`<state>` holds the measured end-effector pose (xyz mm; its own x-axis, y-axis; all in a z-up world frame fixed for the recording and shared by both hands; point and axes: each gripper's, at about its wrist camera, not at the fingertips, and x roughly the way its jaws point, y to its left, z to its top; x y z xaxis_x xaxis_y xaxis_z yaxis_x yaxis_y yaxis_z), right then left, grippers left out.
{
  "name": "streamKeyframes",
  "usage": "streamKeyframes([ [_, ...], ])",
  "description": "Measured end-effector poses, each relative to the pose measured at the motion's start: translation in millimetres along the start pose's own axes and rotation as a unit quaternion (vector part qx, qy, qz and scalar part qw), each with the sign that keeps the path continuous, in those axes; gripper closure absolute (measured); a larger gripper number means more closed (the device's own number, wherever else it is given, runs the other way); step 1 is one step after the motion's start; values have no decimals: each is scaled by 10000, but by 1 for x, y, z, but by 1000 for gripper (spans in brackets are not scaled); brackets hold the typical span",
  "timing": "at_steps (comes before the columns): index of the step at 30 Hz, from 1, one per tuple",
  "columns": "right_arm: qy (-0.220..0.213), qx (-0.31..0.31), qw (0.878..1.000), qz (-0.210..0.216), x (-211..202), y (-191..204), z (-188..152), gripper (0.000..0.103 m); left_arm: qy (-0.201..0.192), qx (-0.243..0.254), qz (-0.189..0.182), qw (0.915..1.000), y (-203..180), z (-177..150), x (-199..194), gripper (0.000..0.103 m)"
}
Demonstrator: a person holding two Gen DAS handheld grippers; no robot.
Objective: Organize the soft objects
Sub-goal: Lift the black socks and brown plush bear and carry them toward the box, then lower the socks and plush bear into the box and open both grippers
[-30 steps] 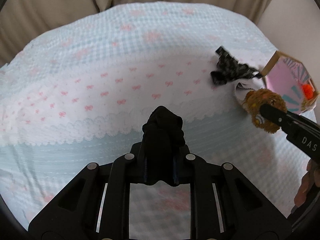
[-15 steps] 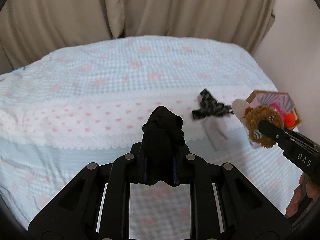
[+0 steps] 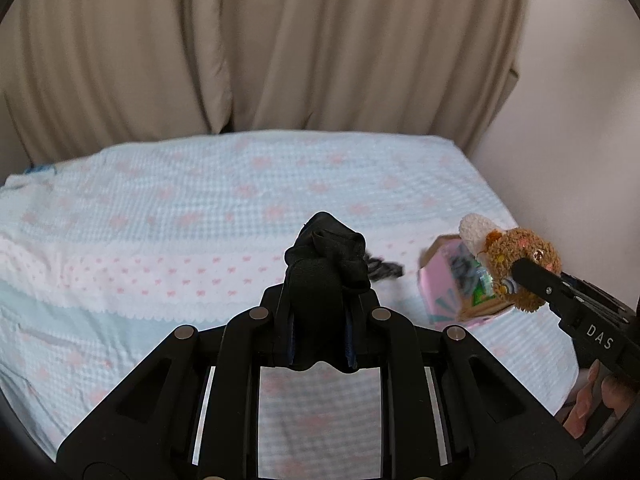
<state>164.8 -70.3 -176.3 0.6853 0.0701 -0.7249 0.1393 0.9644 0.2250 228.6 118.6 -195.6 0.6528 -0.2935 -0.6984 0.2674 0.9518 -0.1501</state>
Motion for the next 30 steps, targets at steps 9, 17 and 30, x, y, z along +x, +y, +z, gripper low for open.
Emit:
streamKeyframes([
  [9, -247, -9, 9997, 73, -57, -70, 30, 74, -126, -115, -110, 9998, -97, 14, -21, 88],
  [17, -150, -80, 9998, 84, -82, -168, 54, 74, -132, -278, -179, 9994, -202, 19, -3, 88],
  [30, 489, -180, 9986, 66, -30, -318, 76, 74, 551, -419, -241, 9973, -332, 19, 121, 88],
])
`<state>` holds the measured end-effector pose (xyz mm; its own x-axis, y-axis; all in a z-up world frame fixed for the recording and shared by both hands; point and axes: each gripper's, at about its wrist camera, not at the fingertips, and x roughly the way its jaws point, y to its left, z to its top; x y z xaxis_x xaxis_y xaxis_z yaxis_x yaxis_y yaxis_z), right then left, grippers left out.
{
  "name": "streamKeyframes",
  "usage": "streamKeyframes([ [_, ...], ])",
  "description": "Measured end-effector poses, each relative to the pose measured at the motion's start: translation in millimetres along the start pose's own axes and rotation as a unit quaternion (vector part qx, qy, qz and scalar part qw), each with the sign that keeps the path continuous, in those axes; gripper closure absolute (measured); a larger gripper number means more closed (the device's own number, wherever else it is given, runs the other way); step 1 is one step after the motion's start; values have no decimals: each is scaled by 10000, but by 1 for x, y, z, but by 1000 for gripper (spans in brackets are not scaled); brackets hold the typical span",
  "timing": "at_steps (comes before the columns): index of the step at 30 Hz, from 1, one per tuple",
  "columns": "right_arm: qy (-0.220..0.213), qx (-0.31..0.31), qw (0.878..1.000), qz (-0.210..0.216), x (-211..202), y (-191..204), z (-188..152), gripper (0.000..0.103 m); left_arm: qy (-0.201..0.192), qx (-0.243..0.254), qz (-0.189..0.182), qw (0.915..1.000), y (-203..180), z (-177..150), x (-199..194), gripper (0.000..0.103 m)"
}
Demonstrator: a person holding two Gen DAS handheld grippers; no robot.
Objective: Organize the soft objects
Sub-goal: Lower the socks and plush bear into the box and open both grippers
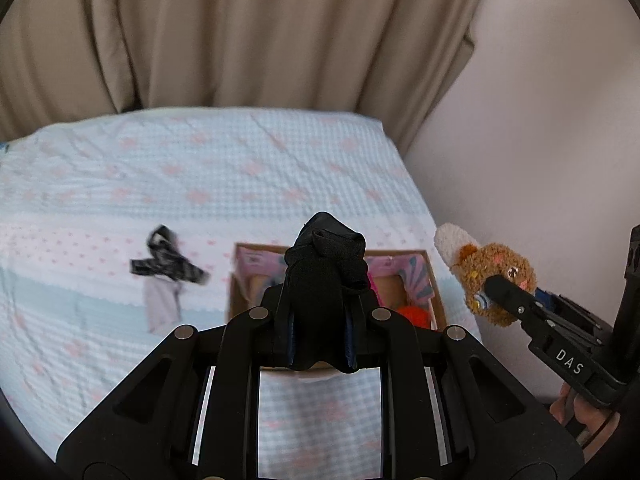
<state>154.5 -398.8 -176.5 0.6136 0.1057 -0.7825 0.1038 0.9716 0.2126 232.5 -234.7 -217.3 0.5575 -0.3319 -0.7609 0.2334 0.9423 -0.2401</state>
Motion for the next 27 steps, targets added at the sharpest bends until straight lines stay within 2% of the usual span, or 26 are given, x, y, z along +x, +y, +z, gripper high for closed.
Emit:
streamKeyframes([
  [8, 511, 358, 9981, 6, 61, -68, -9, 74, 977, 152, 24, 9951, -33, -12, 103, 88],
  [10, 684, 493, 9964, 48, 80, -82, -14, 74, 1398, 105, 64, 9901, -36, -19, 137, 88],
  [13, 917, 610, 9939, 69, 103, -95, -20, 74, 1829, -17, 150, 9830, -33, -32, 176, 88],
  [18, 1284, 819, 9883, 89, 142, -106, -28, 74, 2234, 24, 352, 9741, -26, -52, 216, 88],
  [23, 1535, 995, 9830, 161, 159, -107, -28, 72, 2334, 133, 508, 9710, -25, -57, 223, 87],
  [25, 1620, 987, 9817, 163, 164, -104, -27, 69, 2266, 248, 650, 9715, -29, -54, 219, 71],
  [26, 1655, 965, 9813, 173, 167, -102, -27, 61, 2245, 313, 721, 9713, -30, -54, 217, 40],
  [27, 1684, 943, 9811, 164, 169, -100, -26, 57, 2239, 352, 772, 9709, -30, -54, 216, 1],
])
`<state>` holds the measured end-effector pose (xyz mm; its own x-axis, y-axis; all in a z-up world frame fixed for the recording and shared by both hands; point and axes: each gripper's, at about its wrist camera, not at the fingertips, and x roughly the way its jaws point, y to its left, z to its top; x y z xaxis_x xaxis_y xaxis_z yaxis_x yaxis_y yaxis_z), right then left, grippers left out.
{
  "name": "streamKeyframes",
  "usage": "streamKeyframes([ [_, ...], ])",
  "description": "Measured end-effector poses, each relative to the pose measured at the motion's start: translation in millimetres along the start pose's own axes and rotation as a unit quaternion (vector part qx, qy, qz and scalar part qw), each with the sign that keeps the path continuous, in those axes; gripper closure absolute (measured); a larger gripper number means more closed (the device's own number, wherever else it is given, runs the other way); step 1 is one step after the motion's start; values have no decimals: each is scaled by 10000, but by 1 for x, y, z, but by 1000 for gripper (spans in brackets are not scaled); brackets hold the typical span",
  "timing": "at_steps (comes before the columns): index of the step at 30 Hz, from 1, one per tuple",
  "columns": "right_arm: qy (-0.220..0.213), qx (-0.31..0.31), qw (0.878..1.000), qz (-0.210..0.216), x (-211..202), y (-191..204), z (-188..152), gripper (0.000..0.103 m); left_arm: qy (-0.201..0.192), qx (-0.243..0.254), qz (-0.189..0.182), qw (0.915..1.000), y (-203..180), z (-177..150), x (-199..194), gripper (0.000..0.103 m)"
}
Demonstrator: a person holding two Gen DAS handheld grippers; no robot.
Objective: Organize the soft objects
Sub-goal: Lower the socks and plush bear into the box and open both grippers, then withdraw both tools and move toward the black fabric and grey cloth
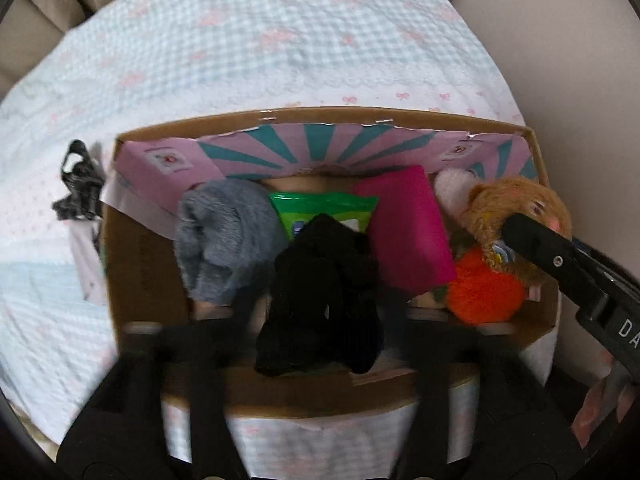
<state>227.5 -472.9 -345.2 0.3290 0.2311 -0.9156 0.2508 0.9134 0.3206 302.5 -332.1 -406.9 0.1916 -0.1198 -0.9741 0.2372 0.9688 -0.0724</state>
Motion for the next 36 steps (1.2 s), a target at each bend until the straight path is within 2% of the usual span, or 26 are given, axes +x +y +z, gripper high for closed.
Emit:
streamKeyframes([
  [1, 34, -17, 10000, -15, 2, 2, 1, 46, -8, 33, 30, 10000, 1, -1, -1, 1],
  [2, 55, -30, 10000, -13, 3, 3, 1, 27, -56, 65, 45, 10000, 1, -3, -4, 0],
  [4, 71, -60, 10000, 2, 2, 5, 1, 1, -32, 85, 75, 9999, 4, -4, -6, 0],
  [11, 30, -163, 9998, -78, -7, 11, -3, 0, -41, 0, -1, 10000, 15, -7, -22, 0],
  [19, -315, -340, 9988, -142, -39, 28, -8, 0, -333, -51, -111, 9994, 19, -17, -60, 0],
  [30, -783, -735, 9938, -287, -113, 78, -22, 0, -916, -204, -242, 9953, 41, -49, -150, 0],
  [36, -1124, -940, 9887, -328, -156, 118, -39, 0, -1284, -292, -243, 9910, 72, -75, -204, 0],
])
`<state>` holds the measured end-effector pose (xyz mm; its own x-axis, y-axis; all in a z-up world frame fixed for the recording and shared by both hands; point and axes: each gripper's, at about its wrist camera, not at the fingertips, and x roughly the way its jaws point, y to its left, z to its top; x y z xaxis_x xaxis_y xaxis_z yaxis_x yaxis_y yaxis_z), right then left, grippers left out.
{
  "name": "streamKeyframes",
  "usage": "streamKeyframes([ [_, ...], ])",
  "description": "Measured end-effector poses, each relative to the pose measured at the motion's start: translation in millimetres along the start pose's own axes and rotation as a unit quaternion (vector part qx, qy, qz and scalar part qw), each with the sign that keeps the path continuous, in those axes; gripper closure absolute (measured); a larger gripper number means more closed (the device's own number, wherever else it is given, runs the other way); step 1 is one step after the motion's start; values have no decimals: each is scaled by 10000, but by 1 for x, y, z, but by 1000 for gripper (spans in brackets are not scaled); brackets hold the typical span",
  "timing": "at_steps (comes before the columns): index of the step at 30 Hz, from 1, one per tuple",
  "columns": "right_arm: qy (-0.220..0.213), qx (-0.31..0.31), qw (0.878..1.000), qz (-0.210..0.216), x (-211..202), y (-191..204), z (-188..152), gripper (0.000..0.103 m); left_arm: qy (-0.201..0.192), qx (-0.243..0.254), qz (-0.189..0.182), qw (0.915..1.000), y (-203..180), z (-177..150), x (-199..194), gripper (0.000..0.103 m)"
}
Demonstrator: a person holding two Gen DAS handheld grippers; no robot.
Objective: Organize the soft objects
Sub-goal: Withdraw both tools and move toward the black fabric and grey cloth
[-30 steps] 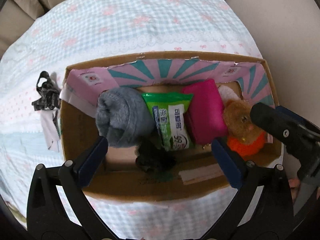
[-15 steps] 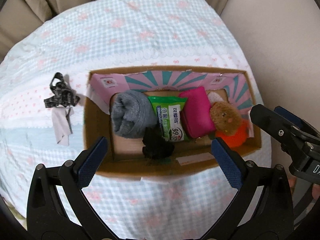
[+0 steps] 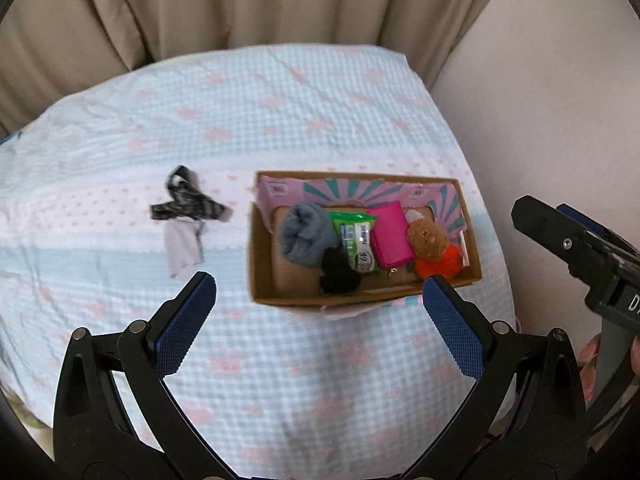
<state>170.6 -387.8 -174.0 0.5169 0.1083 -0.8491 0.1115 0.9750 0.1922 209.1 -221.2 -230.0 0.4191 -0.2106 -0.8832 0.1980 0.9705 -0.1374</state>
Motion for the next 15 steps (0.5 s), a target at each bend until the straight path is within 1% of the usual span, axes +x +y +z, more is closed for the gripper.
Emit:
streamKeyframes([
  [4, -259, -121, 9995, 98, -27, 33, -2, 0, -280, -98, -17, 9996, 31, -8, -41, 0],
  [9, -574, -386, 9976, 34, -61, 88, -10, 0, -623, -46, -61, 9980, 76, -18, -91, 0],
  [15, -897, -449, 9950, 27, -88, 150, -22, 0, -1033, -12, 27, 9946, 141, -24, -140, 0],
])
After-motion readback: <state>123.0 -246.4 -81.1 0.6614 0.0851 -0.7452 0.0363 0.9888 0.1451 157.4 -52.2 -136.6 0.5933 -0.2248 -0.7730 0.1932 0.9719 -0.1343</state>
